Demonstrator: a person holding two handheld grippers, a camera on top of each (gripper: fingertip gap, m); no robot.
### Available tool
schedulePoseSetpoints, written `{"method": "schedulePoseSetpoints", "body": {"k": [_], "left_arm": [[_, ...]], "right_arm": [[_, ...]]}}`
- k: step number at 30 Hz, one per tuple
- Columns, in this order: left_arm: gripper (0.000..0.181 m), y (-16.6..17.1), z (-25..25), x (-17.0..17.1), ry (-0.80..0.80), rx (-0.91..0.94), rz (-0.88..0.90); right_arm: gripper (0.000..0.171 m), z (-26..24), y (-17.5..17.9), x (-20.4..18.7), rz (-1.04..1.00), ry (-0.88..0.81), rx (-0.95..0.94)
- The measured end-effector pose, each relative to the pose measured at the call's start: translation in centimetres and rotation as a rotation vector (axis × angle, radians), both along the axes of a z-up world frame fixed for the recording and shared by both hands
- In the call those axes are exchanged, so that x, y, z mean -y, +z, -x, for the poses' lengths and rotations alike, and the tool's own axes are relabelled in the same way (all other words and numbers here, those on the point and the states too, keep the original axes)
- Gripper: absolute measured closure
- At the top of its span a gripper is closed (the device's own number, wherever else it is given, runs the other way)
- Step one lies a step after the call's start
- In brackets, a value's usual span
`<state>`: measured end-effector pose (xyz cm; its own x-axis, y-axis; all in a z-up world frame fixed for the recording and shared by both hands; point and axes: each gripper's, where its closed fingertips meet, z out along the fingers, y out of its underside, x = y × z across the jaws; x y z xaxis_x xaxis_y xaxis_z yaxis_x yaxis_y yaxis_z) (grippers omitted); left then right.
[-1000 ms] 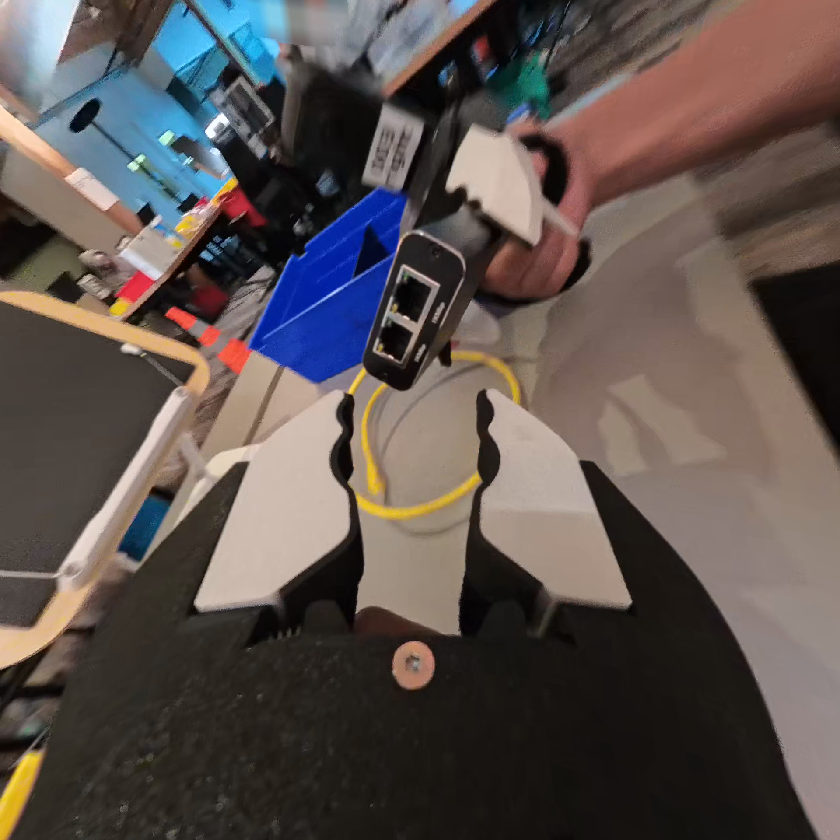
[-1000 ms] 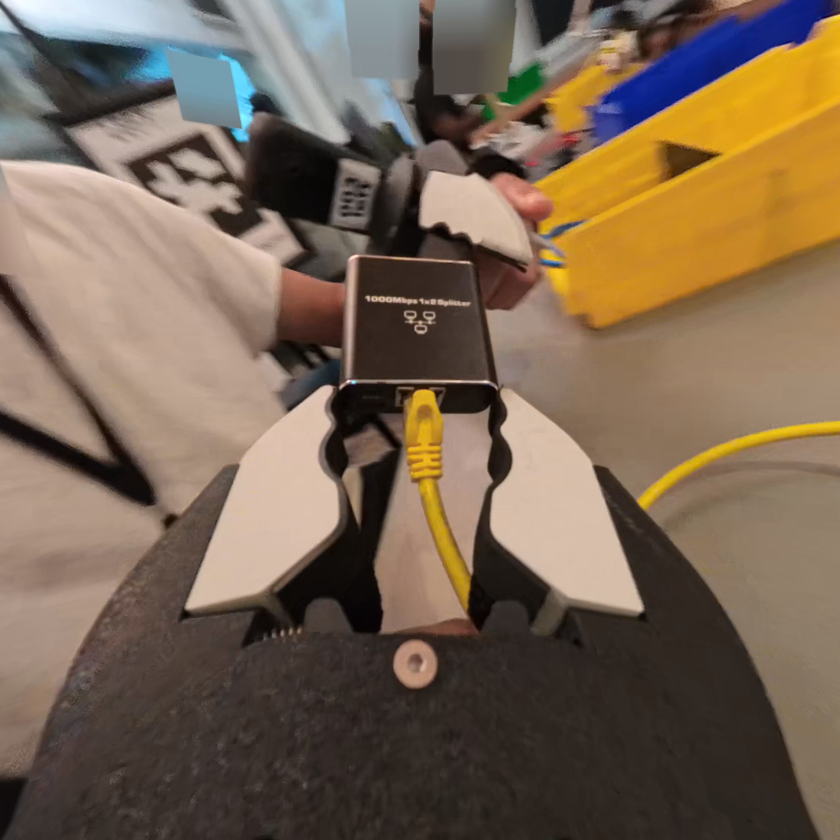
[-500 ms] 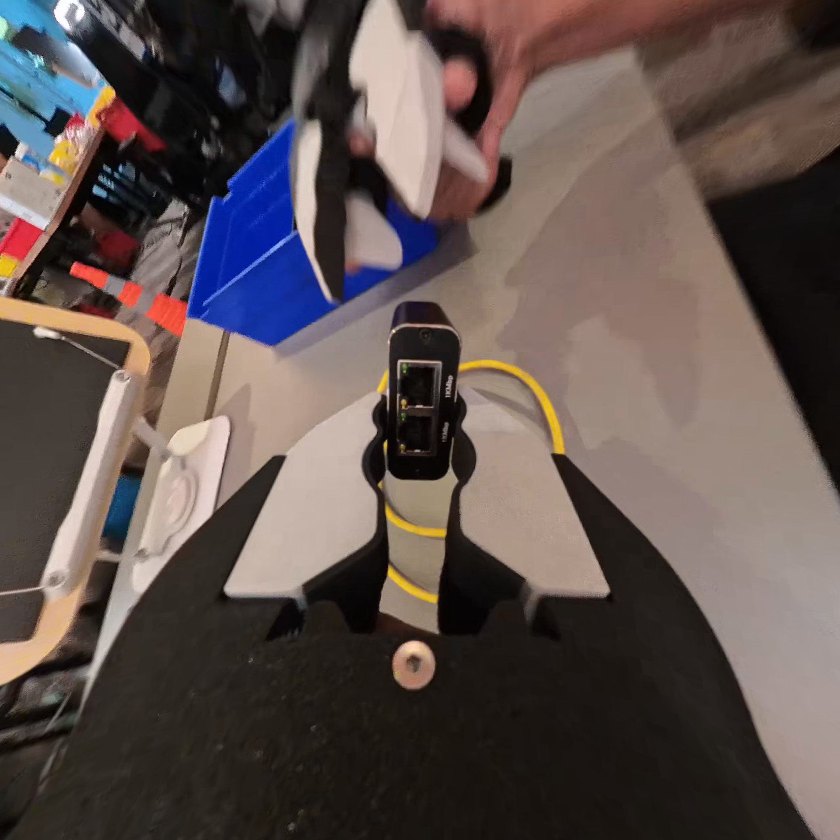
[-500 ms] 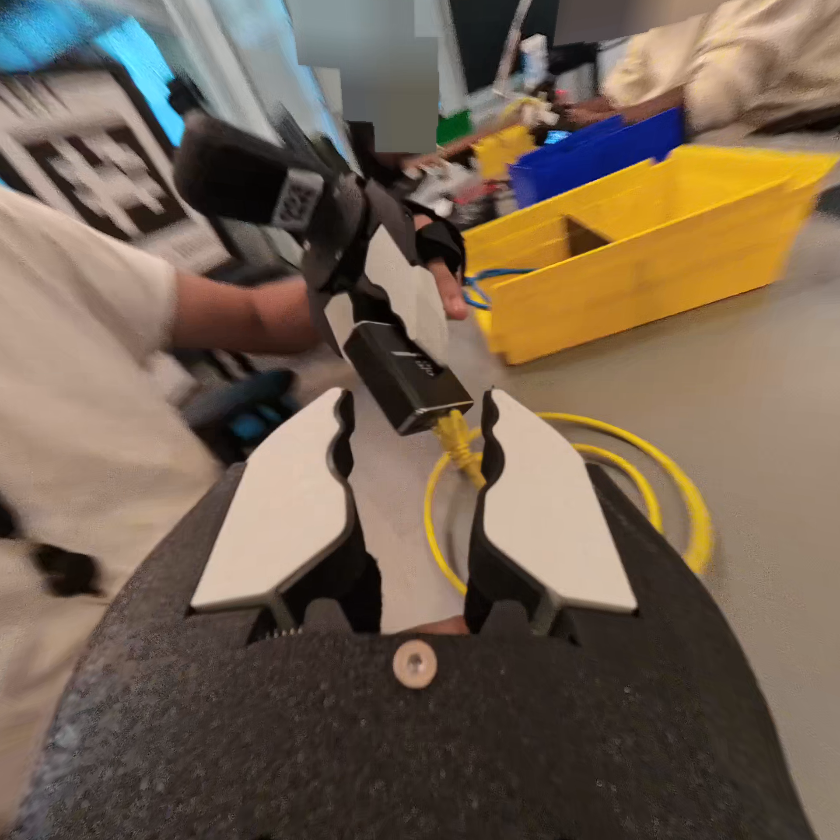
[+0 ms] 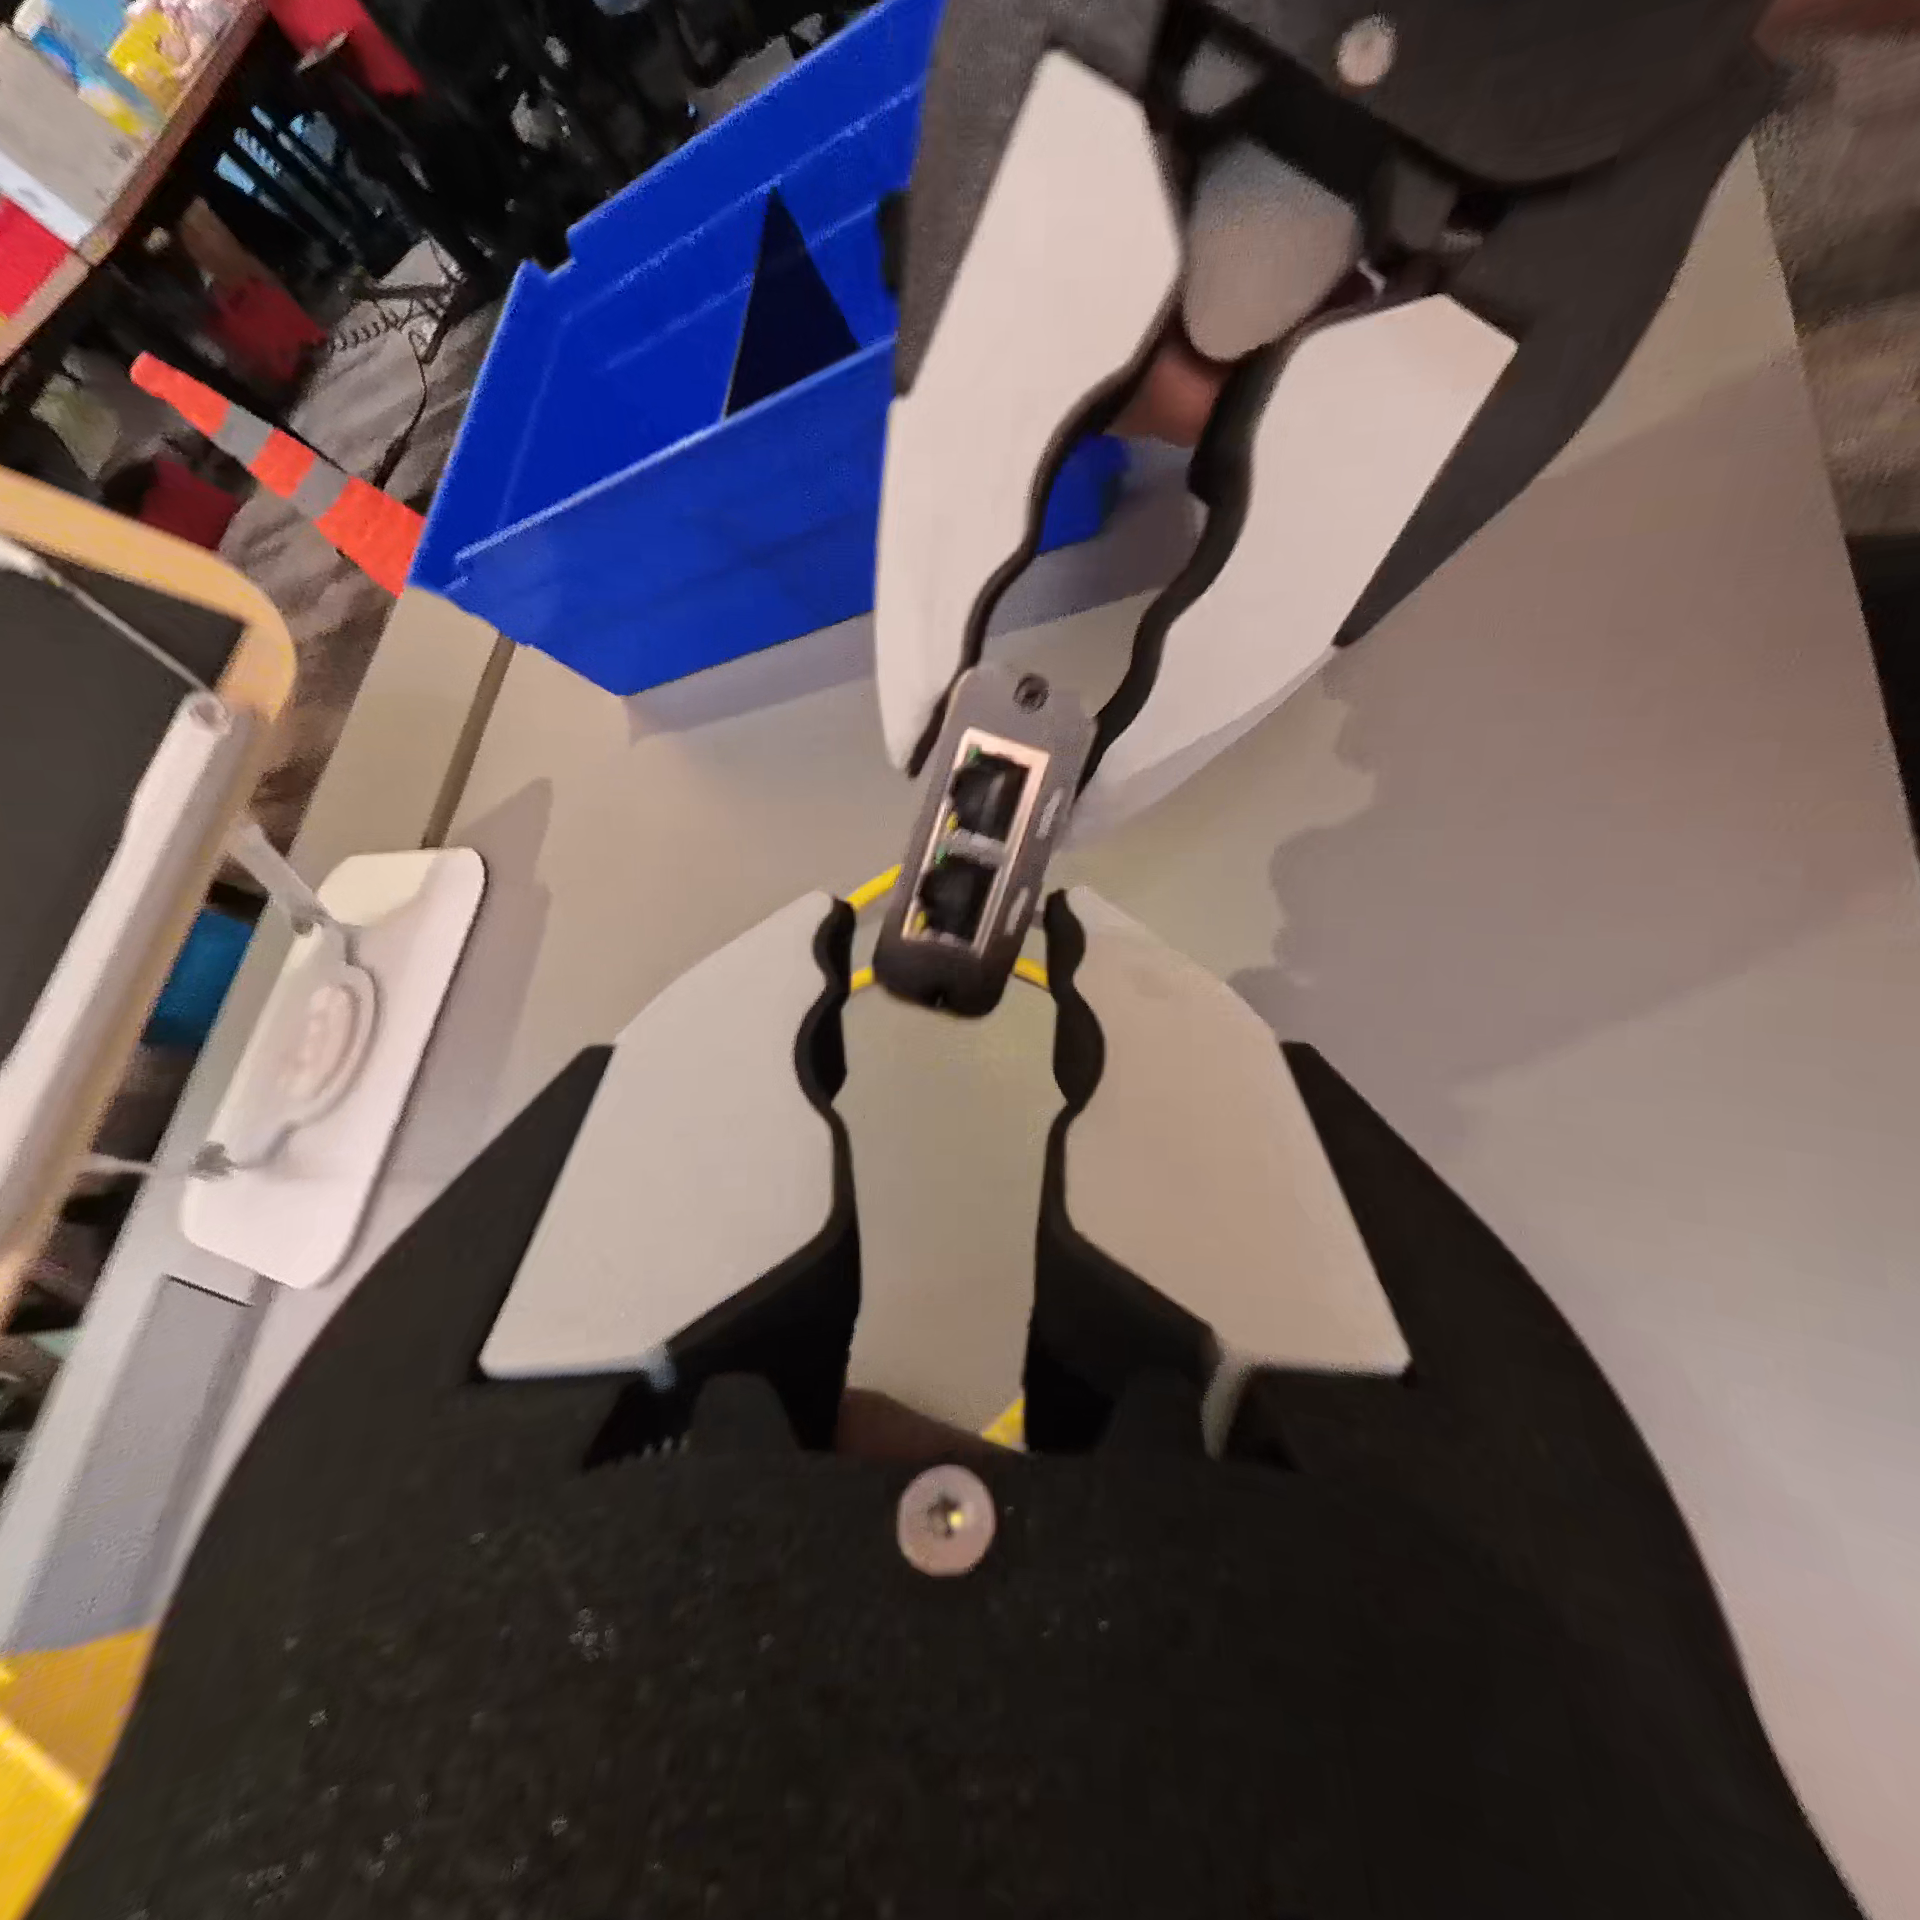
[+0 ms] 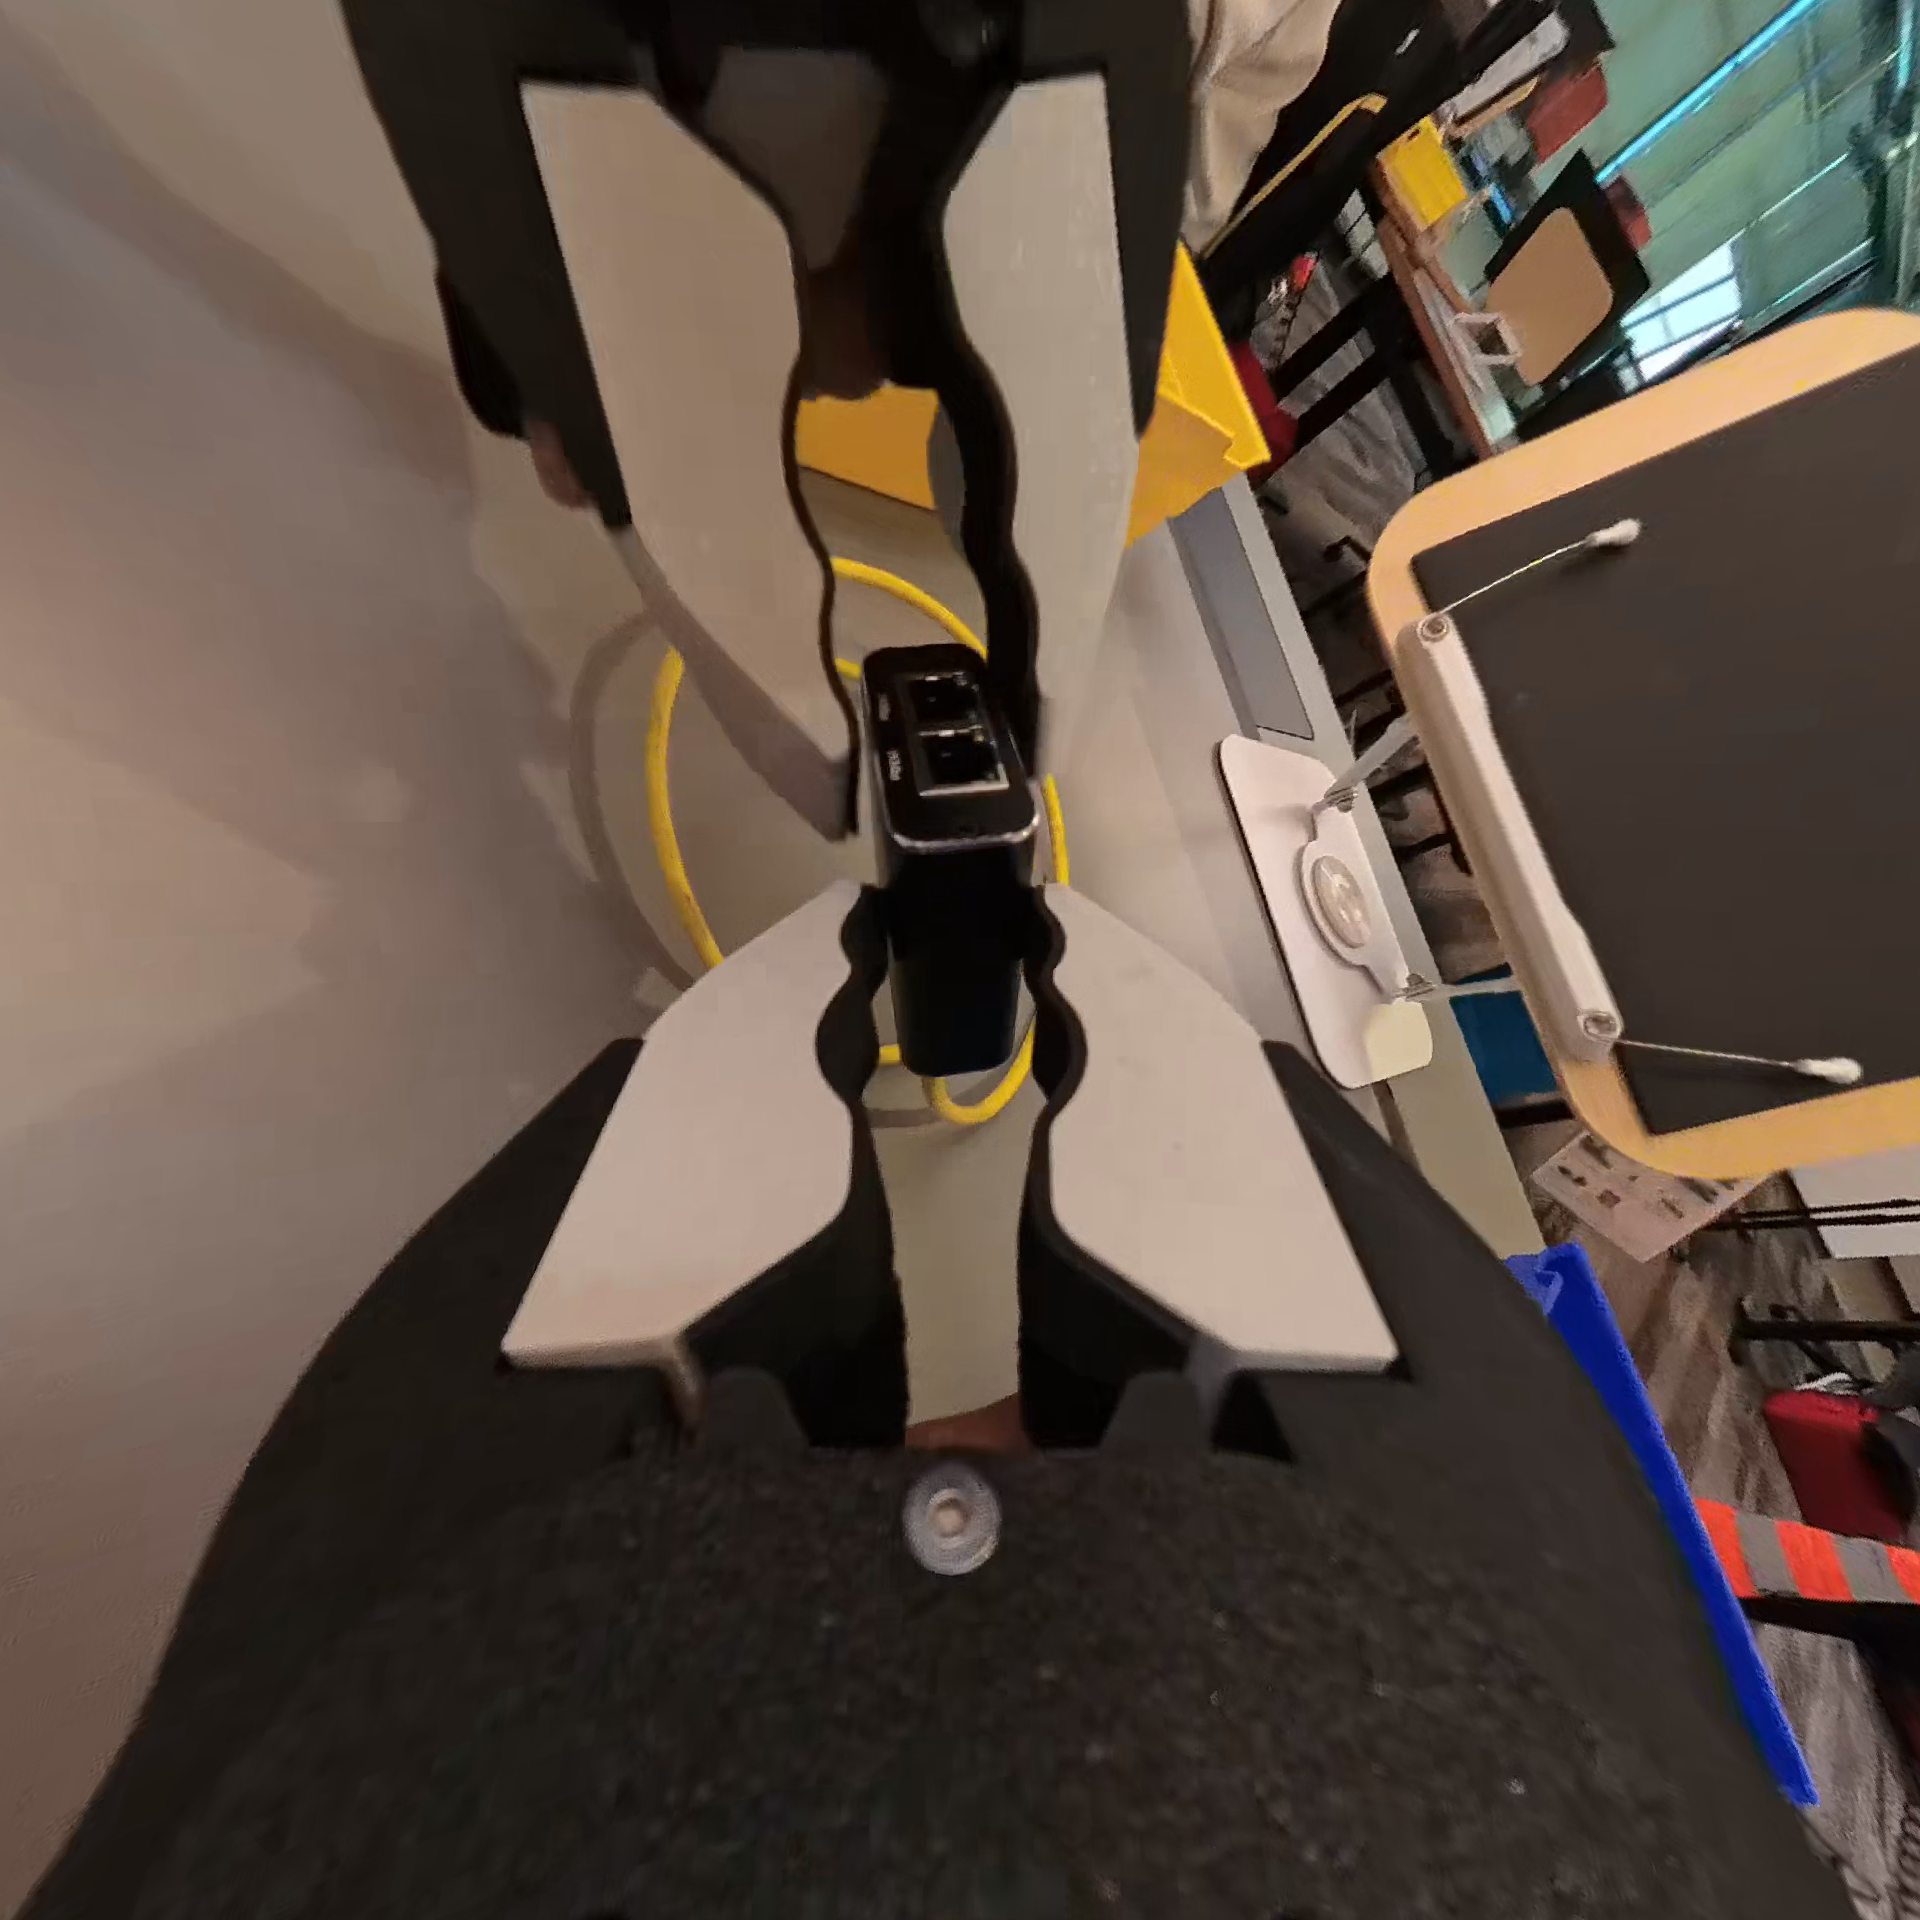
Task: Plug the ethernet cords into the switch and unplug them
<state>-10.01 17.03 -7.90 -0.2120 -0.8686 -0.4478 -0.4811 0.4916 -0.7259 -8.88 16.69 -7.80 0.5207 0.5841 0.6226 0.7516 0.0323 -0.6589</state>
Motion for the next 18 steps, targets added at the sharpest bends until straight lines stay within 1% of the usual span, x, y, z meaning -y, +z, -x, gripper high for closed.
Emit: {"method": "schedulePoseSetpoints", "body": {"k": [2,3,4,6,11,13,15,18], "left_arm": [[0.141,-0.4,0.5,-0.2,0.011,0.035,0.046],[0.147,-0.7,0.7,0.1,-0.008,0.045,0.050],[0.154,-1.1,0.8,0.4,-0.032,0.041,0.035],[0.155,-1.9,0.9,0.5,-0.045,0.009,-0.049],[0.156,-2.4,0.7,0.3,-0.075,-0.098,-0.259],[0.156,-2.4,0.2,0.8,-0.098,-0.114,-0.284],[0.156,-2.7,0.0,0.6,-0.098,-0.147,-0.313],[0.156,-2.8,-0.3,0.2,-0.076,-0.132,-0.289]], "right_arm": [[0.145,0.3,-0.5,0.4,-0.009,0.051,-0.045],[0.146,0.6,-0.8,0.7,0.000,0.074,-0.075],[0.146,0.8,-1.0,0.8,0.003,0.088,-0.091],[0.146,0.8,-1.8,1.0,0.014,0.107,-0.082],[0.146,0.7,-3.4,0.5,0.060,0.060,0.018],[0.145,1.2,-3.4,0.2,0.033,0.062,0.028],[0.144,1.1,-3.7,0.0,0.028,0.045,0.059],[0.144,0.7,-3.6,-0.4,0.018,0.011,0.069]]}}
